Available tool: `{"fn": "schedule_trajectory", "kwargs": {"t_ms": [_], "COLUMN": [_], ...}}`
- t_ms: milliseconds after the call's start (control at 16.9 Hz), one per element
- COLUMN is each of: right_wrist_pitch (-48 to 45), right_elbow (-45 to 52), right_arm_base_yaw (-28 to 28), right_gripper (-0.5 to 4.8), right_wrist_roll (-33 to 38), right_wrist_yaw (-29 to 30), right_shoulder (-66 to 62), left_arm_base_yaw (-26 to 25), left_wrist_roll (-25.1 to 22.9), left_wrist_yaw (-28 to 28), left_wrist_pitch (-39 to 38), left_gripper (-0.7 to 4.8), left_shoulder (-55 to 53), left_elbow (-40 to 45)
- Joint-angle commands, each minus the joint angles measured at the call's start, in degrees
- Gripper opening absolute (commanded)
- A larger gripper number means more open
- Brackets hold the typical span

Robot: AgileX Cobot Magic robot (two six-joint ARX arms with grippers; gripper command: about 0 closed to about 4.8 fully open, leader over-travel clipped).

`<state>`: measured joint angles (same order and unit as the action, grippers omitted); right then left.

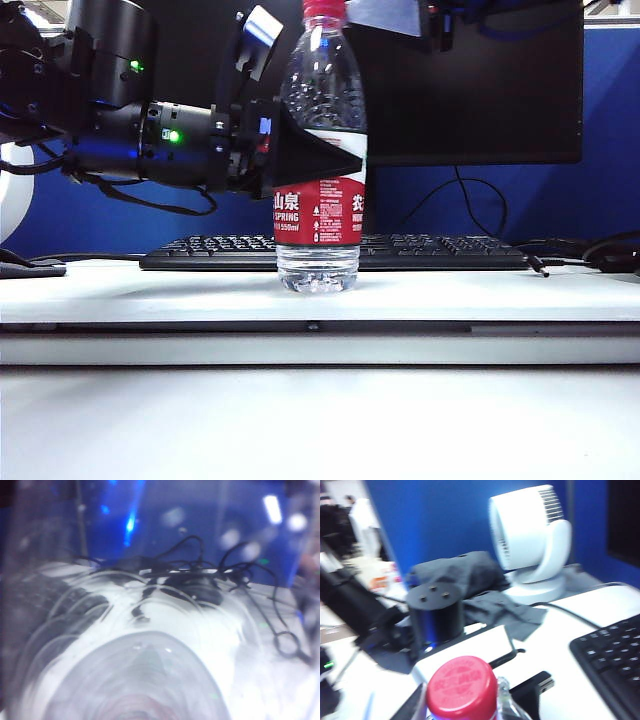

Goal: Unscrew the cap from the plastic bottle on the table.

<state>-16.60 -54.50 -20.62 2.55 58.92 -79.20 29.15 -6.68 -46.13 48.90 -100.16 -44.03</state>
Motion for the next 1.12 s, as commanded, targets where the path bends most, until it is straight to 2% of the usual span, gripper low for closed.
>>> {"fn": "schedule_trajectory", "kwargs": {"t_ms": [59, 177, 413, 472, 532, 591, 886, 1122], "right_wrist_pitch": [3.58, 2.73, 1.29, 1.07, 0.94, 0.90, 1.11, 4.24], "right_elbow": [0.70, 0.70, 0.68, 0.68, 0.68, 0.68, 0.81, 0.92], "right_arm_base_yaw": [2.47, 3.52, 3.52, 3.52, 3.52, 3.52, 3.26, -1.16], "right_gripper": [1.42, 1.29, 1.28, 1.82, 2.84, 3.33, 3.52, 3.66], "right_wrist_roll": [2.01, 2.38, 2.38, 2.40, 2.40, 2.38, 3.37, 3.23], "right_wrist_yaw": [5.90, 7.87, 5.66, 3.83, 1.36, -0.85, -13.59, -32.24], "right_shoulder": [-0.52, -0.52, -0.61, -0.61, -0.55, -0.48, 3.10, 11.30], "left_arm_base_yaw": [-0.20, -0.20, -0.20, -0.20, -0.20, -0.20, -0.20, -0.20], "left_wrist_roll": [0.68, 0.68, 0.68, 0.68, 0.68, 0.68, 0.68, 0.68], "left_wrist_yaw": [-0.24, -0.28, -0.22, -0.22, -0.22, -0.22, 0.00, 0.00], "left_wrist_pitch": [-3.02, -2.99, -2.99, -3.02, -2.99, -3.02, -2.99, -2.97], "left_gripper": [2.37, 2.37, 2.37, 2.37, 2.37, 2.37, 2.37, 2.37], "left_shoulder": [-0.31, -0.31, -0.31, -0.31, -0.31, -0.31, -0.31, -0.31], "left_elbow": [0.26, 0.26, 0.26, 0.26, 0.26, 0.26, 0.26, 0.26]}}
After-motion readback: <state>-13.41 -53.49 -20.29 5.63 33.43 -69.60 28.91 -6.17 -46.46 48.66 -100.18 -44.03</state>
